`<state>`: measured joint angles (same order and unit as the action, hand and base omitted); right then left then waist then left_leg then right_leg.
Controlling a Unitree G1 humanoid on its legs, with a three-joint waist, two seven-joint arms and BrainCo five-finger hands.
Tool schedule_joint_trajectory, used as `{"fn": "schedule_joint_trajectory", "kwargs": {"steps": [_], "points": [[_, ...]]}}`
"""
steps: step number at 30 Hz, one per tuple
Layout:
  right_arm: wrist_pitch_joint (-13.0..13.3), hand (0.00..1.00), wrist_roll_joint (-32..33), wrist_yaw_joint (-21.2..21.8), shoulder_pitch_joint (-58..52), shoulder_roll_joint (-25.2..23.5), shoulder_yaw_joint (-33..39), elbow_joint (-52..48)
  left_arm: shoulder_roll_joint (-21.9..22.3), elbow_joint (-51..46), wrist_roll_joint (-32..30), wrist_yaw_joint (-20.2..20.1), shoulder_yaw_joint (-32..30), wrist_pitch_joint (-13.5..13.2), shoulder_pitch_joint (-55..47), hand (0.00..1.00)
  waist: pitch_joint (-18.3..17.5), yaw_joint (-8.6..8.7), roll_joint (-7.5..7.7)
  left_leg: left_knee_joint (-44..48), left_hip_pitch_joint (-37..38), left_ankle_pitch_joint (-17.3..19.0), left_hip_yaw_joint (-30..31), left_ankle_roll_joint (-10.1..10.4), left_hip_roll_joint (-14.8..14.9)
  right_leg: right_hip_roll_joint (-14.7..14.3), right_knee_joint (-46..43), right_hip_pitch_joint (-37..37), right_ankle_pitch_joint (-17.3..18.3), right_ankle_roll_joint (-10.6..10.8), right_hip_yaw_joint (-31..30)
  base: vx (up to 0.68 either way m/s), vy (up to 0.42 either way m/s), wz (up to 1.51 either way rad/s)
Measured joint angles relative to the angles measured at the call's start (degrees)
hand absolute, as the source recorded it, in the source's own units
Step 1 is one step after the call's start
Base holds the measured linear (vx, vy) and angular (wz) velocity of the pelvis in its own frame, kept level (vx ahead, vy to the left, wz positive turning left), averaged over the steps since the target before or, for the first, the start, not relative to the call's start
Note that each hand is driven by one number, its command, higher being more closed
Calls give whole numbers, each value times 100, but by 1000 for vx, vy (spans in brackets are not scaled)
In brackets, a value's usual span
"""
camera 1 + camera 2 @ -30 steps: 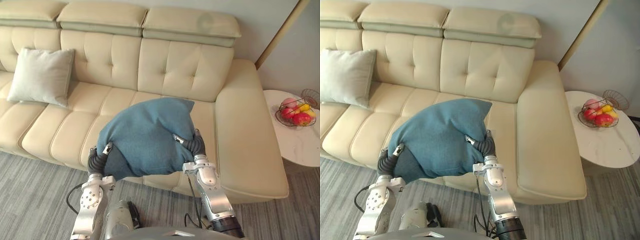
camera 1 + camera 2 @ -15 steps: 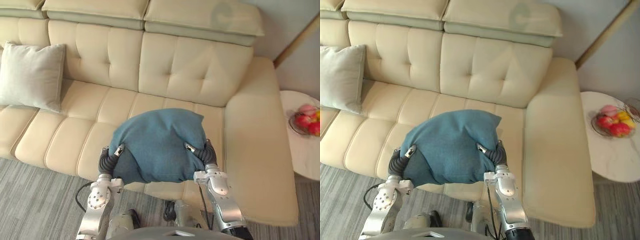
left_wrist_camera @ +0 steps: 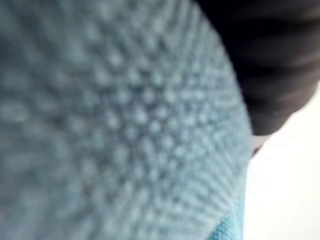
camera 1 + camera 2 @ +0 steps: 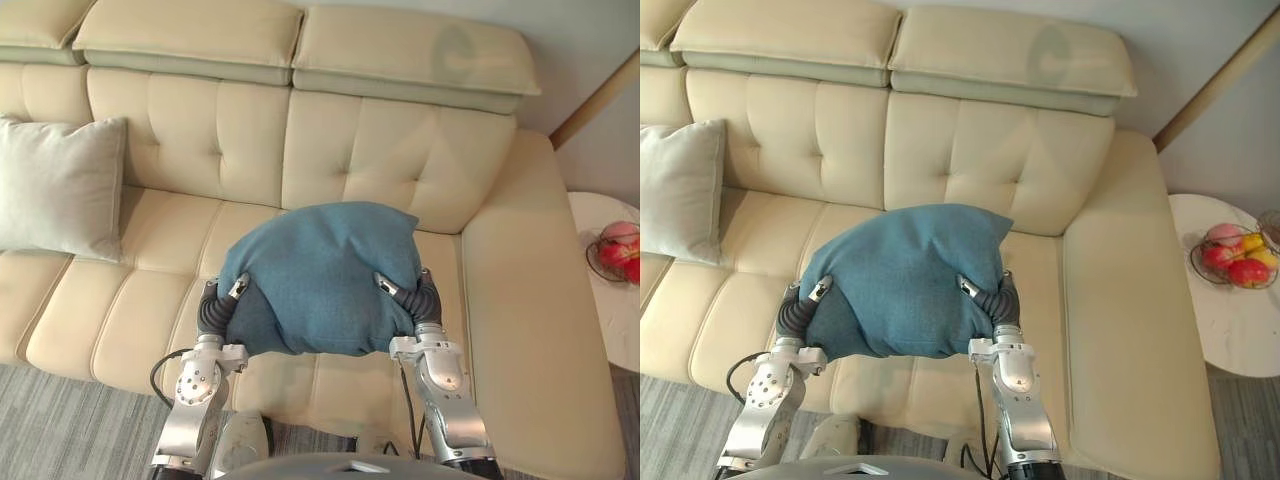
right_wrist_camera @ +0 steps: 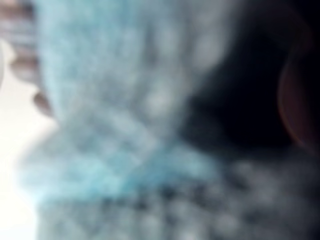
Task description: Pick up cushions and gather them together orderly.
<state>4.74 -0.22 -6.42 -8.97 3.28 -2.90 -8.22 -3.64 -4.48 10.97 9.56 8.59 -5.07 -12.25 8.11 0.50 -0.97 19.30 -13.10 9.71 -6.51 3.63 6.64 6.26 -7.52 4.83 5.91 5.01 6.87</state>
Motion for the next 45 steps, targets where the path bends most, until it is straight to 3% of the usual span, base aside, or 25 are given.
{"fn": "schedule_joint_trajectory", "kwargs": {"steps": [4,11,18,24,28,31,34,36,37,38,45], "points": [[0,100,-4,-7,-83,156,96,20,51,-80,-2,-92,151,12,-91,100,-21,51,3,-276,218,2,-228,63,85,-103,23,119,-177,-85,-359,-65,-10,-47],[0,100,-18,-41,-98,66,86,36,47,-111,-172,-75,61,16,86,100,-35,141,27,-742,331,-293,-734,-109,-83,-34,331,389,-750,-121,-884,-83,55,-35],[2,100,-216,-616,914,-92,-162,554,-24,-80,-695,666,-147,16,1097,100,9,83,64,-694,-223,-523,-887,-288,-182,84,332,1009,-1198,-110,-994,-148,61,-8],[-10,100,-494,-1585,2679,-207,-229,721,-293,344,-898,1571,-320,17,2936,100,423,-83,59,29,-1431,-476,-888,-329,-97,149,139,1936,-1227,-29,-916,-232,15,3],[-120,100,-697,-2083,3595,-217,-63,742,-463,801,-891,1931,-352,17,4119,100,512,-99,27,92,-1897,-639,-785,-293,-68,143,-68,2398,-1230,-31,-798,-151,-36,15],[-128,100,-933,-2544,4776,-140,216,960,-924,1457,-891,2186,-270,16,5465,100,786,-90,30,-153,-2090,-970,-720,-289,-107,144,-56,2643,-1362,4,-756,-74,-34,17],[-146,100,-1135,-2945,6243,161,442,1410,-1351,2024,-896,2354,-286,7,6889,100,1046,-92,30,-760,-2334,-1539,-672,-315,-204,151,131,3058,-1650,55,-739,-59,-29,11],[-185,100,-1155,-3017,6629,296,546,1460,-1368,2245,-893,2394,-317,6,7313,100,1117,-84,0,-987,-2441,-1718,-601,-281,-214,135,145,3216,-1671,39,-648,-40,-43,16],[-206,0,-1162,-3056,6759,328,589,1496,-1375,2333,-893,2395,-351,3,7452,100,1157,-79,0,-1099,-2444,-1800,-589,-271,-214,134,144,3258,-1678,31,-622,-30,-49,18],[-265,0,-1200,-3166,7012,380,656,1627,-1384,2506,-892,2389,-348,2,7656,0,1233,-75,-8,-1287,-2446,-1932,-558,-237,-219,121,138,3327,-1677,30,-600,-15,-36,11],[-504,0,-1236,-3409,7815,726,1230,2439,-1305,3153,-884,2277,-388,2,8327,0,1405,-75,-99,-2321,-2592,-2668,-415,-28,-201,39,-308,4071,-1514,-109,-425,-25,-43,8]]}}
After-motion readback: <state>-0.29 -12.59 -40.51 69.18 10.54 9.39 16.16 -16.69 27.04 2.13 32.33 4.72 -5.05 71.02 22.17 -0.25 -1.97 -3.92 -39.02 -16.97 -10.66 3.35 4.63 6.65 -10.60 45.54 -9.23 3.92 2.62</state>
